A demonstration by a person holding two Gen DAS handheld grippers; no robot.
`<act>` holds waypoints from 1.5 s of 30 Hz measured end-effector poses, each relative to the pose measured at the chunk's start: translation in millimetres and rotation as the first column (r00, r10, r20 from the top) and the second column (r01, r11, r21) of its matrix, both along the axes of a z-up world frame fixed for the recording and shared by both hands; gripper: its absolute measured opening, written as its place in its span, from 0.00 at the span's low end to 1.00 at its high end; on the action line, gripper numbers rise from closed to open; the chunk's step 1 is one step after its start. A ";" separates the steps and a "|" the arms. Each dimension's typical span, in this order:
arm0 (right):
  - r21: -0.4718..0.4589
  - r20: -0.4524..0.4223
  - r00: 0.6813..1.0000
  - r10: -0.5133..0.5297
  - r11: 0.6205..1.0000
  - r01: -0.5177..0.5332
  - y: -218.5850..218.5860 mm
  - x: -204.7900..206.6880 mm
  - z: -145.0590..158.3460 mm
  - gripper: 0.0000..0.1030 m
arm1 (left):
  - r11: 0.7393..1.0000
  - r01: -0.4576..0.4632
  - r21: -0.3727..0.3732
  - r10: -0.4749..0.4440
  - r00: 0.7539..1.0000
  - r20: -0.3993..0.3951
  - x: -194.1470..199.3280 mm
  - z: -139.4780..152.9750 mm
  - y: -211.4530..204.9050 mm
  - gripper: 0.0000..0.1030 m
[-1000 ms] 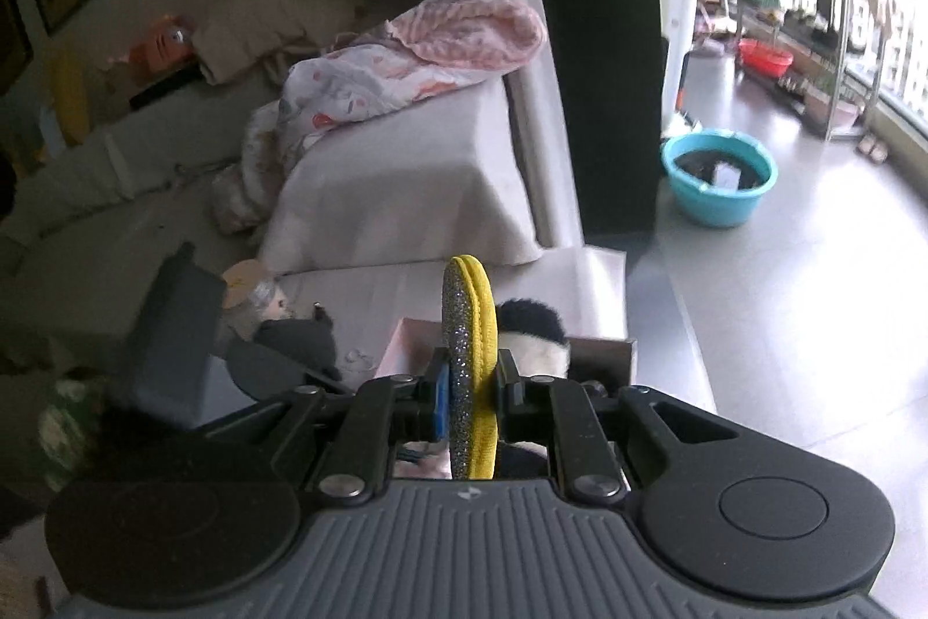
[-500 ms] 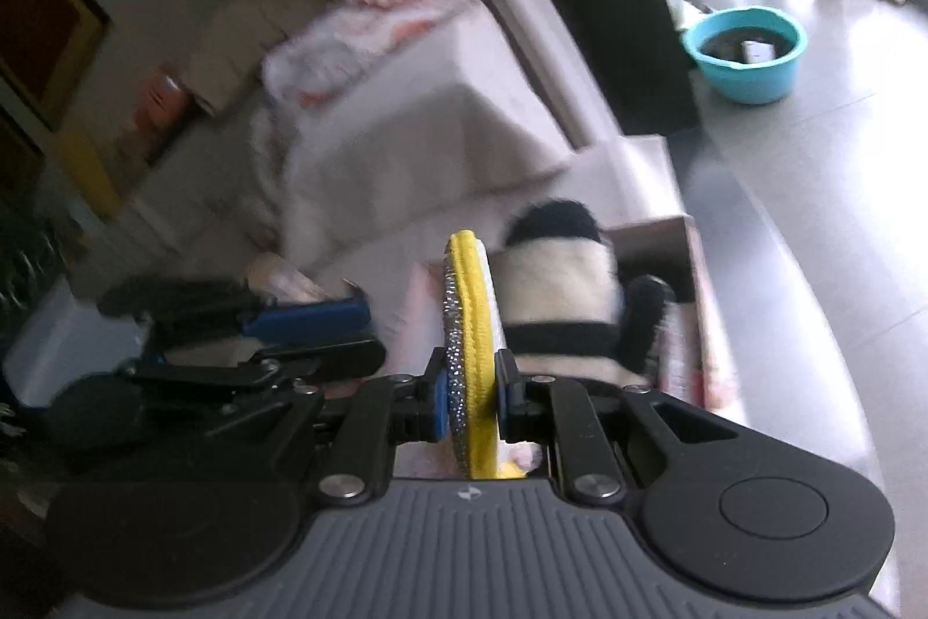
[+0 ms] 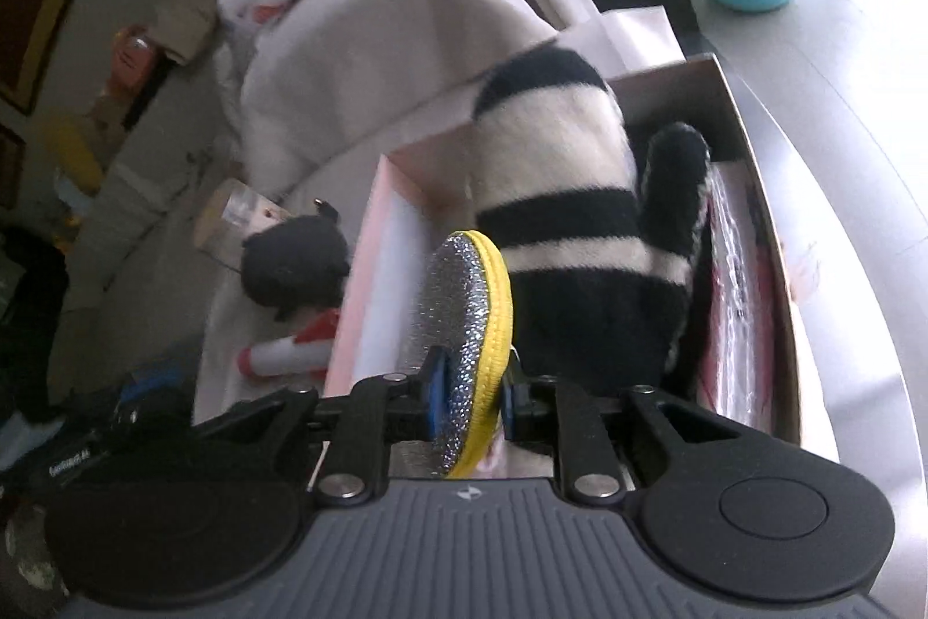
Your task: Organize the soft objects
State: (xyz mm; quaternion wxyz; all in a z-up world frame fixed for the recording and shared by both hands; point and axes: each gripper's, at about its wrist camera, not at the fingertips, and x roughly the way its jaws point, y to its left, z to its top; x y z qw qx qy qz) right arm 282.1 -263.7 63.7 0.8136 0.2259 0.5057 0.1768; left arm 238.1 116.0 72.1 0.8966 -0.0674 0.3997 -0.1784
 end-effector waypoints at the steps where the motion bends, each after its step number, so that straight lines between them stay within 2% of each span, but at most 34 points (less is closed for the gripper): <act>1: -0.012 0.012 1.000 0.003 1.000 -0.003 1.4 0.2 0.5 0.19 | 1.000 -0.026 0.004 0.026 1.000 -0.007 -4.2 -1.9 6.4 0.28; 4: -0.127 0.086 0.996 0.038 0.992 -0.026 14.3 -8.4 13.1 0.29 | 0.995 -0.103 0.015 0.103 0.994 -0.023 -27.4 -13.2 27.8 0.28; 5: -0.176 0.117 0.992 0.053 0.984 -0.032 18.4 -13.6 18.4 0.40 | 0.992 -0.126 0.020 0.126 0.992 -0.024 -36.3 -13.9 37.6 0.28; 6: -0.232 0.152 0.986 0.073 0.972 -0.036 23.1 -19.9 24.2 0.56 | 0.988 -0.153 0.024 0.154 0.988 -0.025 -42.7 -15.7 44.2 0.28; 8: -0.307 0.235 0.967 0.099 0.951 -0.023 31.7 -32.9 36.5 0.71 | 0.982 -0.187 0.006 0.187 0.982 -0.032 -49.5 -17.6 55.6 0.28; 11: -0.364 0.328 0.936 0.128 0.931 0.000 34.5 -53.6 54.8 0.74 | 0.980 -0.195 -0.030 0.194 0.980 -0.055 -61.4 -23.8 62.0 0.28; 14: -0.345 0.374 0.917 0.136 0.939 0.001 33.1 -71.5 62.4 0.84 | 0.986 -0.162 -0.035 0.159 0.985 -0.068 -69.8 -29.5 51.1 0.28; 16: -0.333 0.391 0.909 0.143 0.943 -0.005 30.7 -85.5 62.4 0.84 | 0.990 -0.141 -0.017 0.139 0.988 -0.061 -72.6 -33.6 41.2 0.28; 18: -0.321 0.389 0.907 0.159 0.947 -0.029 33.0 -100.1 57.2 0.85 | 0.990 -0.135 0.049 0.137 0.990 -0.040 -74.8 -35.5 30.9 0.28; 20: -0.308 0.349 0.918 0.189 0.948 -0.078 37.1 -110.1 44.8 0.86 | 0.984 -0.131 0.123 0.134 0.991 -0.015 -78.3 -38.3 23.6 0.28; 22: -0.320 0.289 0.926 0.242 0.936 -0.145 44.0 -118.8 27.2 0.86 | 0.980 -0.132 0.151 0.136 0.991 -0.015 -77.1 -44.3 18.2 0.30; 26: -0.448 0.206 0.938 0.278 0.879 -0.162 60.7 -135.5 -14.5 0.86 | 0.982 -0.143 0.124 0.148 0.989 -0.028 -74.6 -49.9 14.9 0.33; 29: -0.523 0.183 0.936 0.300 0.836 -0.166 70.5 -143.6 -33.4 0.86 | 0.982 -0.134 0.134 0.140 0.989 -0.039 -75.3 -54.5 10.4 0.34; 31: -0.510 0.183 0.938 0.295 0.844 -0.166 70.8 -145.4 -39.6 0.88 | 0.982 -0.143 0.124 0.149 0.988 -0.040 -77.0 -55.6 11.6 0.34; 33: -0.475 0.202 0.941 0.271 0.867 -0.148 67.6 -145.7 -42.1 0.98 | 0.982 -0.161 0.102 0.167 0.985 -0.045 -77.9 -55.8 14.6 0.34; 36: -0.458 0.208 0.947 0.247 0.880 -0.129 68.8 -146.5 -42.5 1.00 | 0.979 -0.185 0.083 0.189 0.981 -0.046 -79.5 -57.2 16.2 0.35; 40: -0.510 0.208 0.945 0.251 0.853 -0.114 80.1 -152.1 -46.7 1.00 | 0.980 -0.183 0.082 0.187 0.982 -0.039 -83.1 -58.2 14.9 0.38; 45: -0.512 0.224 0.949 0.223 0.855 -0.080 82.0 -157.5 -46.6 1.00 | 0.983 -0.161 0.087 0.164 0.986 -0.024 -89.0 -60.4 15.2 0.41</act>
